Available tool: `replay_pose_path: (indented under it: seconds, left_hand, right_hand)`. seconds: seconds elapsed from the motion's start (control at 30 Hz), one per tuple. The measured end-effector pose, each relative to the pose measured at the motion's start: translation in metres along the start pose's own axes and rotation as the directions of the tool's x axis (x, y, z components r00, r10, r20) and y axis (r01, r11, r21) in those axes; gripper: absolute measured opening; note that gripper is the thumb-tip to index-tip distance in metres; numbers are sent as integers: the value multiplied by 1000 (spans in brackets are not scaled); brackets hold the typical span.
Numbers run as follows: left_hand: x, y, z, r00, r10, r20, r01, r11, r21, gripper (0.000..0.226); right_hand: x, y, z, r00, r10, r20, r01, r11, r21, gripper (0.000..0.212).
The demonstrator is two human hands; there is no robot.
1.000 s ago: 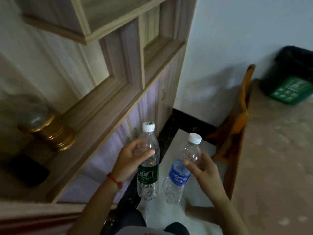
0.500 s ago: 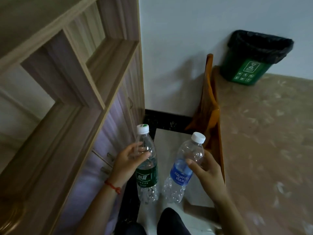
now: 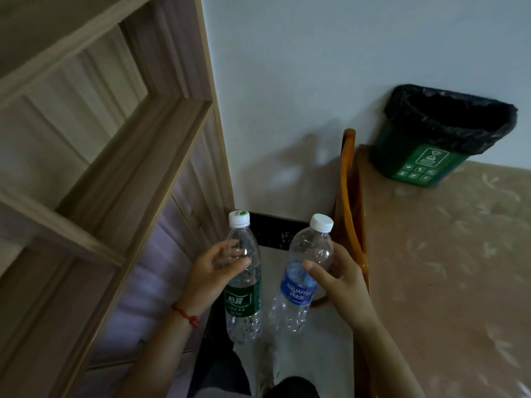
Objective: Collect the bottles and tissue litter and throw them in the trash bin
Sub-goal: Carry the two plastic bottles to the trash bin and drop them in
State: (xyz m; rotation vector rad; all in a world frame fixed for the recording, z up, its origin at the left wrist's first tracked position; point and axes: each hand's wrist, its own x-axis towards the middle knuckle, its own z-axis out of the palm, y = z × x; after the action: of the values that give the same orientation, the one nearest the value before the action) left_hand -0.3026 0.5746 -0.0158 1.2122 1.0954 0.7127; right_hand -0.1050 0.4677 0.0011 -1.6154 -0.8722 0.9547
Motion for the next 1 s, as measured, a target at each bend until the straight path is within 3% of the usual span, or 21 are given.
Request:
replay_pose_path:
  seconds: [0.2, 0.27, 0.4, 0.53, 0.8, 1.0]
  left_hand:
    - [69, 20, 7, 1000, -1, 17, 1, 1000, -2, 48]
    - [98, 27, 9, 999, 8, 33, -8, 1000, -3, 58]
    - [160, 44, 14, 992, 14, 124, -19, 999, 32, 39]
    - [221, 65, 15, 985, 24, 169, -30, 999, 32, 53]
    - [311, 91, 27, 961, 45, 272, -60, 997, 48, 54]
    - [354, 104, 50, 946, 82, 314, -120, 987, 105, 38]
  right_hand:
    - [61, -9, -6, 999, 28, -31, -27, 999, 23, 73]
    - [84, -11, -6, 998, 38, -48, -36, 999, 38, 71]
    - [130, -18, -4, 992, 54, -113, -45, 995, 84, 52]
    - [176, -32, 2, 985, 57, -160, -40, 993, 109, 58]
    - [239, -52, 2, 962, 93, -256, -52, 985, 162, 60]
    - [279, -54, -16, 938, 108, -328, -45, 981, 191, 58]
